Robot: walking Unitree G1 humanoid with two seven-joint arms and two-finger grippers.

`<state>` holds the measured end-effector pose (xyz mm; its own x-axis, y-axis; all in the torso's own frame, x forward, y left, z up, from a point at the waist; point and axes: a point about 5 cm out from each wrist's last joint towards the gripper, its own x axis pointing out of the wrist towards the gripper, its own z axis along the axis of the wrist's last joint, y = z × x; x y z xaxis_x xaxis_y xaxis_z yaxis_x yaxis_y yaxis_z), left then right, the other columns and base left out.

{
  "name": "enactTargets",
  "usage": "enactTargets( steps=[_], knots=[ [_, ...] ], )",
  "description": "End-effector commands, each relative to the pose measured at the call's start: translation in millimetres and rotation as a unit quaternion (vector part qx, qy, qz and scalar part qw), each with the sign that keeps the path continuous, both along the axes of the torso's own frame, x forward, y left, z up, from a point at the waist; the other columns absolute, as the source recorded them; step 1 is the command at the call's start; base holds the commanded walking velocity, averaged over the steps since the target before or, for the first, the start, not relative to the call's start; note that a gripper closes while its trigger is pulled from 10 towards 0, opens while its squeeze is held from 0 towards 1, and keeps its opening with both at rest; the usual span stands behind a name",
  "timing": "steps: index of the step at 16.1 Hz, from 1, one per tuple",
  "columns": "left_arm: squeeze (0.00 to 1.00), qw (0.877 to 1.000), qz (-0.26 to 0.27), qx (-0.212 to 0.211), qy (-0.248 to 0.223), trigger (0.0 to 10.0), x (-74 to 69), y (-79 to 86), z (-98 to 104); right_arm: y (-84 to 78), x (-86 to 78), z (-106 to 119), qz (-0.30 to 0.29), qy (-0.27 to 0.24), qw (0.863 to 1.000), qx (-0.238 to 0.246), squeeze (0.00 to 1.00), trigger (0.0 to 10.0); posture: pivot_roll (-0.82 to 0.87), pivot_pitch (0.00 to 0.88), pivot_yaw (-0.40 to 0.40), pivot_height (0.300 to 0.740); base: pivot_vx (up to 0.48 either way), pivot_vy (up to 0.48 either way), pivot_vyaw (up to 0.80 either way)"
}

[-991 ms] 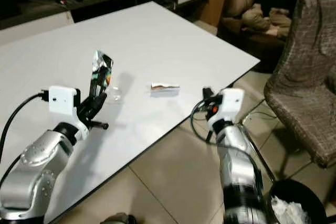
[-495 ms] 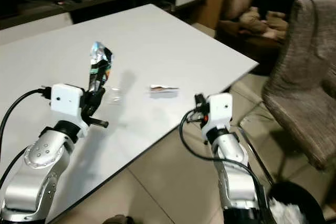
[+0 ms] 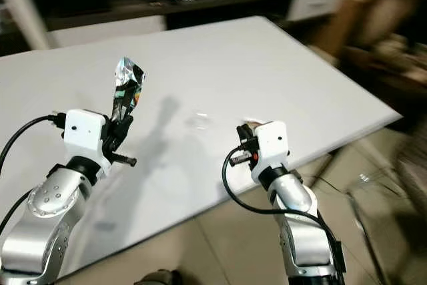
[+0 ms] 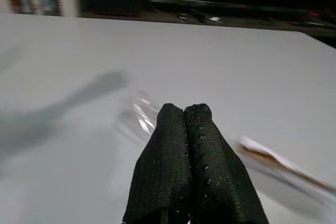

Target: Picking trash to rubbish bin

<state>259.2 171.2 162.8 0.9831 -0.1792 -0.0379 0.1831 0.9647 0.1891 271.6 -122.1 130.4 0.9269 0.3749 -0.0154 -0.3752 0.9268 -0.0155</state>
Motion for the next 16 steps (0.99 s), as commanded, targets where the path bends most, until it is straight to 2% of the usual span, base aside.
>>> enactTargets(
  steps=[1, 4, 5, 8, 10, 11, 12, 13, 14, 16],
  knots=[
    [0.00, 1.000, -0.001, 0.001, -0.009, 10.0, 1.3, -1.0, 5.1, -6.3, 3.0, 10.6, -0.013, -0.014, 1.000, -0.001, 0.00, 10.0, 0.04, 0.000, -0.005, 0.740, 0.334, 0.000, 0.76],
    [0.00, 1.000, -0.003, -0.002, -0.008, 10.0, 2.9, -3.0, 5.2, -11.9, 4.9, 16.1, -0.021, -0.017, 1.000, 0.001, 0.00, 10.0, 0.04, 0.000, -0.003, 0.740, 0.351, 0.000, 0.41],
    [0.00, 1.000, -0.003, -0.004, -0.008, 10.0, 3.3, -4.8, 5.7, -18.0, 8.4, 20.2, -0.024, -0.017, 0.999, -0.018, 0.00, 10.0, 0.04, 0.000, -0.001, 0.740, 0.356, 0.000, 0.00],
    [0.00, 1.000, -0.006, -0.007, -0.005, 10.0, 4.1, -5.2, 5.1, -36.6, 17.9, 26.0, -0.020, -0.009, 0.994, -0.105, 0.00, 10.0, 0.03, 0.000, -0.002, 0.740, 0.356, 0.000, 0.00],
    [0.00, 0.999, -0.028, -0.017, -0.001, 10.0, 3.1, -9.2, 4.1, -67.2, 26.5, 30.3, -0.017, 0.025, 0.983, -0.183, 0.00, 10.0, 0.03, 0.000, -0.003, 0.740, 0.163, 0.000, 0.00],
    [0.00, 0.999, -0.039, -0.018, 0.006, 10.0, 2.9, -12.6, 2.6, -78.6, 28.4, 32.4, -0.005, 0.044, 0.980, -0.193, 0.00, 10.0, 0.02, 0.000, 0.001, 0.740, 0.000, 0.000, 0.00],
    [0.00, 0.998, -0.063, -0.007, 0.013, 10.0, 2.1, -17.3, 0.4, -89.8, 29.0, 34.4, 0.023, 0.079, 0.980, -0.184, 1.00, 10.0, 0.01, 0.000, 0.004, 0.740, 0.000, 0.000, 0.00],
    [0.00, 0.996, -0.088, -0.007, 0.022, 10.0, 2.0, -22.1, -1.2, -102.3, 26.2, 30.5, 0.086, 0.138, 0.963, -0.214, 1.00, 10.0, -0.01, 0.000, 0.013, 0.740, 0.000, 0.000, 0.00],
    [0.00, 0.994, -0.106, -0.006, 0.029, 10.0, 2.8, -25.7, -1.8, -113.4, 26.6, 27.6, 0.122, 0.175, 0.945, -0.247, 1.00, 10.0, -0.02, 0.000, 0.014, 0.740, 0.000, 0.000, 0.00],
    [0.00, 0.990, -0.136, -0.003, 0.044, 10.0, 3.7, -30.3, -2.0, -124.3, 37.8, 30.9, 0.135, 0.189, 0.937, -0.262, 1.00, 10.0, -0.03, 0.000, 0.016, 0.740, 0.000, 0.000, 0.00]
  ],
)
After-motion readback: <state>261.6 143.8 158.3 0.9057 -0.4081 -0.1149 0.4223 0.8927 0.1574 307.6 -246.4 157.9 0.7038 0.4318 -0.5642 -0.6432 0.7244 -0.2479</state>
